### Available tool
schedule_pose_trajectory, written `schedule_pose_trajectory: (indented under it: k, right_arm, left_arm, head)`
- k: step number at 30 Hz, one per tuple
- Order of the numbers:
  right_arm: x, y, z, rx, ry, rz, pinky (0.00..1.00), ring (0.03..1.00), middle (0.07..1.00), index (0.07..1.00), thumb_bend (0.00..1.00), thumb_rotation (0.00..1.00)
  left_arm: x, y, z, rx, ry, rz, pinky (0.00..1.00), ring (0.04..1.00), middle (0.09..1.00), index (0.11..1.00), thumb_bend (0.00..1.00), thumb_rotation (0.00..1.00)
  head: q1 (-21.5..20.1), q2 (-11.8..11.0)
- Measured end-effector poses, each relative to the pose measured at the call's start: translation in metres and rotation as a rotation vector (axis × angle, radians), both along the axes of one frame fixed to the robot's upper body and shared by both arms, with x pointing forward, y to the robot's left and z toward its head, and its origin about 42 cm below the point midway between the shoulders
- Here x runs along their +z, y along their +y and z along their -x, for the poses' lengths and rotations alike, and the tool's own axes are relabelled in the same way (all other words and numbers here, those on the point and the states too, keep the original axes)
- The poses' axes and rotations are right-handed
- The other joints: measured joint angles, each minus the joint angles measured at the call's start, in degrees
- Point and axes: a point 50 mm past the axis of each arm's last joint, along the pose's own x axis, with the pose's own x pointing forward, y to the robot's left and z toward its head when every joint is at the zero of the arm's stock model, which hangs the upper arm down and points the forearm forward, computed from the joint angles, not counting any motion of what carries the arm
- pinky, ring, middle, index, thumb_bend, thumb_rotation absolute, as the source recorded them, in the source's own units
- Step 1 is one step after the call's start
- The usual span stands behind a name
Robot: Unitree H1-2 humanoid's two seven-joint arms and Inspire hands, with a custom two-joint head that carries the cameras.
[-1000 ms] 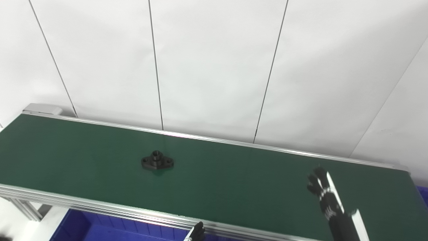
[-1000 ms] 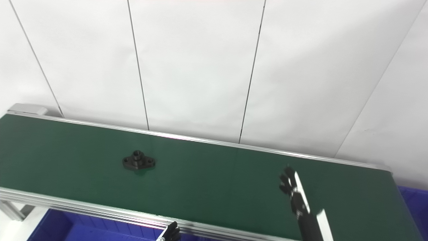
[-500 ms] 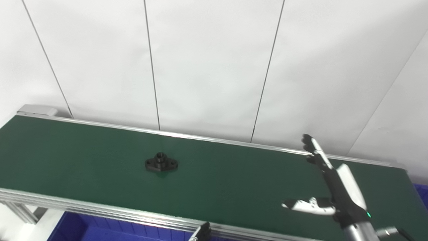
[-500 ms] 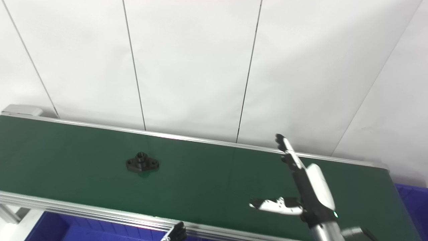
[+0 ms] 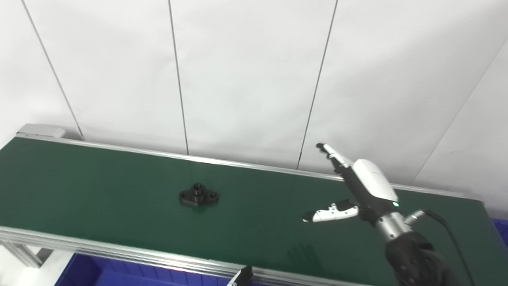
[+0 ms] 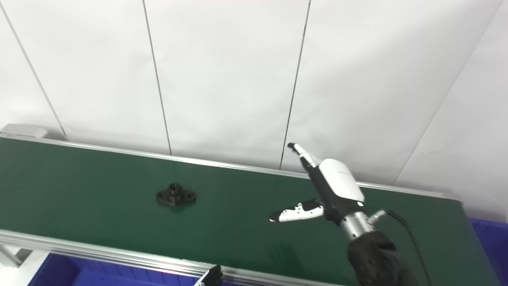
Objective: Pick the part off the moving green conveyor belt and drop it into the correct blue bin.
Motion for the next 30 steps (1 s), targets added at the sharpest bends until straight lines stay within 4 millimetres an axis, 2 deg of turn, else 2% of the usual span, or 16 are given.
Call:
schedule_pose_trajectory:
  k: [5,8,9,14,20,30]
  right_arm:
    - [-0.01,0.018,-0.019,0.013,0.034,0.058,0.8,0.885,0.922,0.951,1.0,0.54]
    - [-0.012,0.033,-0.028,0.034,0.044,0.097,0.78,0.874,0.916,0.947,1.0,0.53]
    - [-0.012,0.038,-0.03,0.041,0.042,0.105,0.73,0.862,0.905,0.938,1.0,0.52]
    - [-0.016,0.074,-0.048,0.071,0.055,0.139,0.74,0.853,0.895,0.925,1.0,0.53]
    - [-0.029,0.111,-0.054,0.116,0.1,0.157,0.72,0.857,0.895,0.924,1.0,0.53]
    - [-0.04,0.146,-0.069,0.128,0.141,0.209,0.7,0.819,0.876,0.902,1.0,0.5]
  left_arm:
    - [0.0,-0.001,0.001,-0.007,-0.002,-0.016,0.86,0.941,0.953,0.941,0.94,0.71]
    - [-0.001,-0.001,0.001,-0.008,-0.003,-0.019,0.86,0.938,0.951,0.938,0.94,0.71]
    - [-0.001,-0.001,0.001,-0.008,-0.003,-0.021,0.86,0.937,0.951,0.938,0.93,0.71]
    - [-0.003,-0.002,0.002,-0.009,-0.005,-0.036,0.85,0.93,0.95,0.935,0.92,0.72]
    - [-0.003,-0.002,0.002,-0.015,-0.011,-0.053,0.84,0.932,0.956,0.93,0.9,0.73]
    - [-0.003,-0.005,0.005,-0.018,-0.02,-0.095,0.81,0.932,0.966,0.921,0.87,0.75]
  head:
    - [0.62,0.0]
    - [1.31,0.0]
    - [1.41,0.0]
    - [2.37,-0.09]
    - [3.34,0.09]
    - [5.89,0.7]
